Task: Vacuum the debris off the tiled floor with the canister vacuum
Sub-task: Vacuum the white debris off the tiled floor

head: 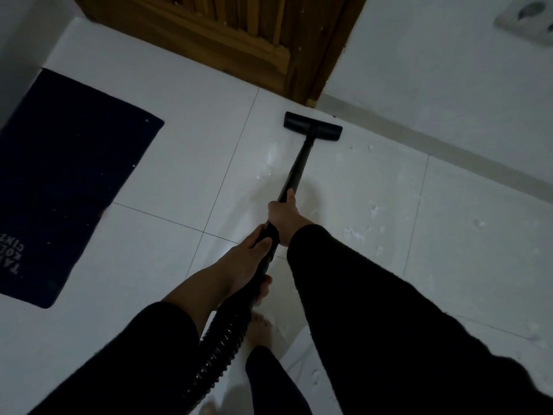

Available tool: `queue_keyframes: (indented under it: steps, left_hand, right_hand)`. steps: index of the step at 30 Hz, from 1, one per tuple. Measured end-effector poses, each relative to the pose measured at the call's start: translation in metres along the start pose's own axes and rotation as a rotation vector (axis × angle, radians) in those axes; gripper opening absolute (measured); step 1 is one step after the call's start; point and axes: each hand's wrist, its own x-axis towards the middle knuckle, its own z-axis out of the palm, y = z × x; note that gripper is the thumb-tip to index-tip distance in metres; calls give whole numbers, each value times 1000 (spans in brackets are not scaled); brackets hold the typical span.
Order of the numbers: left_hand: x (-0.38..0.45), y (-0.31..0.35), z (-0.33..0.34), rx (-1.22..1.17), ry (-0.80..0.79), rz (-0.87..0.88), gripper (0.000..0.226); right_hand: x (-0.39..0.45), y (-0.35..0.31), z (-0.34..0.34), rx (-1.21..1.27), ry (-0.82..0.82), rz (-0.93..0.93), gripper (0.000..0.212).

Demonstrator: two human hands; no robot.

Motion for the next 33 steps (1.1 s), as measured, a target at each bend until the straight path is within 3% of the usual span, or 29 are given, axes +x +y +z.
queue_keyframes:
  steps: [4,12,16,20,23,33]
  left_hand:
    - [-19,-14,-2,12,5,-22,35]
    - [-67,-60,-6,160,-81,44,37]
    - [-77,-93,-10,219,-86,91,48]
    - [-77,-131,-18,225,-92,75,54]
    - [-80,-156,-20,283,-95,87,57]
    - [-122,-220,-17,337,-60,149,55]
  right_hand:
    - [-24,19,1,43,-31,-49,62]
    - [-51,70,8,50,-34,-51,63]
    - [-64,101,10,337,-61,20,71]
    - [-76,161,14,563,-205,-48,82]
    - [-80,192,21,665,-167,-92,82]
    - [-133,240,33,565,-86,-75,82]
